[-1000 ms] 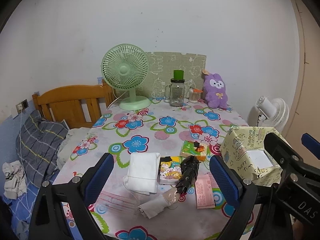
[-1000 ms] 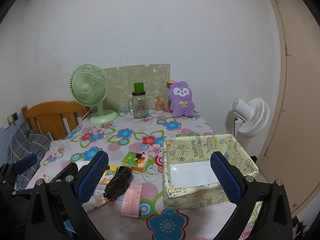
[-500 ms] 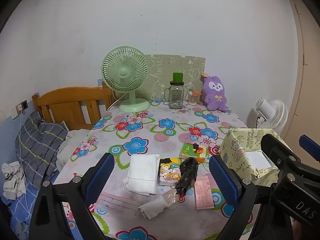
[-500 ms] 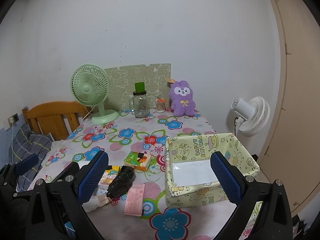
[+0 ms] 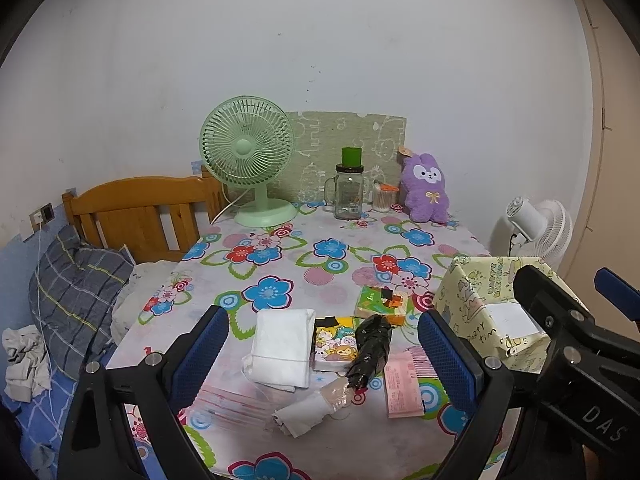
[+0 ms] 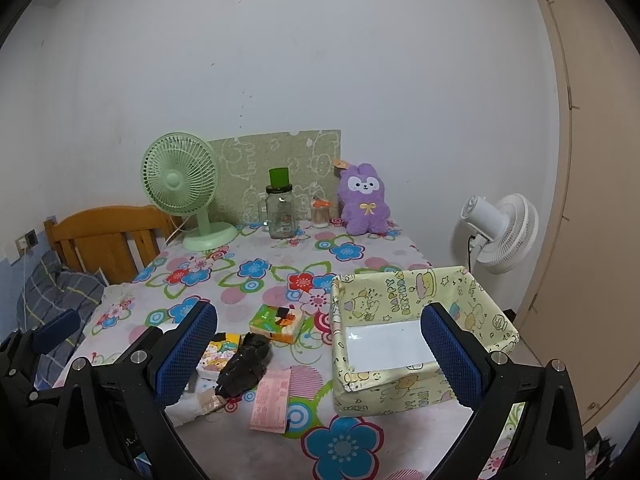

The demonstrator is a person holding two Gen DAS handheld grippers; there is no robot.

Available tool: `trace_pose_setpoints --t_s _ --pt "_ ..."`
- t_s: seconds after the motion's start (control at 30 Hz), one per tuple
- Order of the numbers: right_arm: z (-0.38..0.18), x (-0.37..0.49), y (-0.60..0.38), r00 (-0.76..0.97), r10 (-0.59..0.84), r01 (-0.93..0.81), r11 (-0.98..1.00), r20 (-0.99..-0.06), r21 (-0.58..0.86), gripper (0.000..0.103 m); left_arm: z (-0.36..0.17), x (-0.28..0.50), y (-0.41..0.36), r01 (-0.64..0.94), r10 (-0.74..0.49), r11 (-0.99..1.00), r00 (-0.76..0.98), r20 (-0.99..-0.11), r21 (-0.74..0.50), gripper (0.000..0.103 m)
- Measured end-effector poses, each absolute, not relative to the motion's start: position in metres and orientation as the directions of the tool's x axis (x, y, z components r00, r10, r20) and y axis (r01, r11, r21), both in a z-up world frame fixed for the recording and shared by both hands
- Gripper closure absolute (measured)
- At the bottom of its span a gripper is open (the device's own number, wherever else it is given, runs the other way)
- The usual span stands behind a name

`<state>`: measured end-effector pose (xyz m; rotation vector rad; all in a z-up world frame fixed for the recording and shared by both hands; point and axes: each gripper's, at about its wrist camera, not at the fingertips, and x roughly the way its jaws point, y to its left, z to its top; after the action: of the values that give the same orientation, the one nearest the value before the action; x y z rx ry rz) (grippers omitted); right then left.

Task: Organize soft objects

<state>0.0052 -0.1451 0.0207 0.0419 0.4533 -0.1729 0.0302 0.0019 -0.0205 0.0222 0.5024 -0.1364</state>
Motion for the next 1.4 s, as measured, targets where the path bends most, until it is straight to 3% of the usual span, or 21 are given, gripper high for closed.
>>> trace_pose_setpoints --t_s 0.67,1.4 --pt "0.000 0.010 -0.125 0.884 -0.107 0.127 0.992 -0.456 0.014 0.002 -0.039 0.026 0.012 0.138 -0.121 0.990 0.869 -0.480 0.000 0.018" --pt "-0.057 0.059 -0.095 0.801 0.000 0.056 0.996 -0.599 0.075 0.009 -0.088 0.061 0.028 0.118 -0.089 0.993 0.813 -0.576 0.012 0.021"
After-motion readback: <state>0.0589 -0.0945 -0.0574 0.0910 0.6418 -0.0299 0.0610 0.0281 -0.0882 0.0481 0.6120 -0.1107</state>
